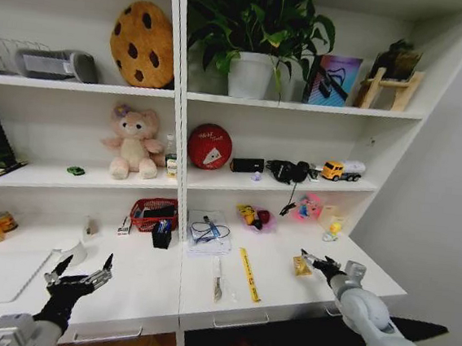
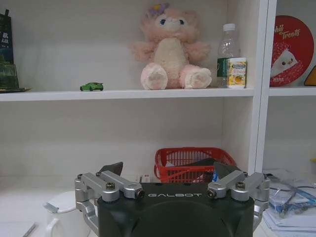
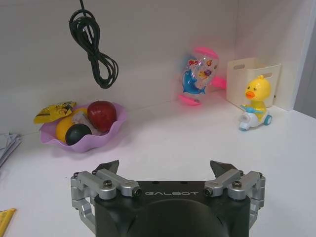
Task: Organize the objects on the table.
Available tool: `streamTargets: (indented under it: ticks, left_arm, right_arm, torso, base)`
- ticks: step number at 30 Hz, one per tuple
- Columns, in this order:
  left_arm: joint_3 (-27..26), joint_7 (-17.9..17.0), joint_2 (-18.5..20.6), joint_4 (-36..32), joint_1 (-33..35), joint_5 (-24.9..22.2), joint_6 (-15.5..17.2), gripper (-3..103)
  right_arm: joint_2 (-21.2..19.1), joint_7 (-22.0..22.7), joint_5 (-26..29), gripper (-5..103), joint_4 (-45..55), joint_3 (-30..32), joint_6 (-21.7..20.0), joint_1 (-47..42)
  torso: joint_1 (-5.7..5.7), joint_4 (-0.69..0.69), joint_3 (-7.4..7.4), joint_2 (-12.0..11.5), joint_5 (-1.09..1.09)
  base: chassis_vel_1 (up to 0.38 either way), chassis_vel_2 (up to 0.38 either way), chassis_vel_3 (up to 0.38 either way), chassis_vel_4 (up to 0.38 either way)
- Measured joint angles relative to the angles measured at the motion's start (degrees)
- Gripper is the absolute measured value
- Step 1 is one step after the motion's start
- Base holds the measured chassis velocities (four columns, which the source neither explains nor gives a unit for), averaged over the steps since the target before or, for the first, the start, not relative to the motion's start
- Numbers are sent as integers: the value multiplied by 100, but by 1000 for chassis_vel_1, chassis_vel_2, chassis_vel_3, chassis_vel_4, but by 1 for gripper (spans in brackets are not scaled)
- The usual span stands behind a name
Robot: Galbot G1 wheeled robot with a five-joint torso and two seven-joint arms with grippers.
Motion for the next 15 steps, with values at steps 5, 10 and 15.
streamTargets:
  ticks: [5,10,15]
  left_arm:
    - [0,0,0,0,0,0,0,100]
    - [0,1,0,0,0,0,0,100]
    - [0,1,0,0,0,0,0,100]
  right_arm:
    - [56,42,-20,100,-281,-245,-33,295]
    - [136,24,-150,99,-566,-426,-4,362]
    - [169,28,-246,90,-654,-473,82,270]
  torso:
    - [0,1,0,0,0]
    - [0,-1,0,0,1]
    - [-1,-1,0,0,1]
  base:
    - [0,0,0,0]
    - [0,0,0,0]
    - [0,0,0,0]
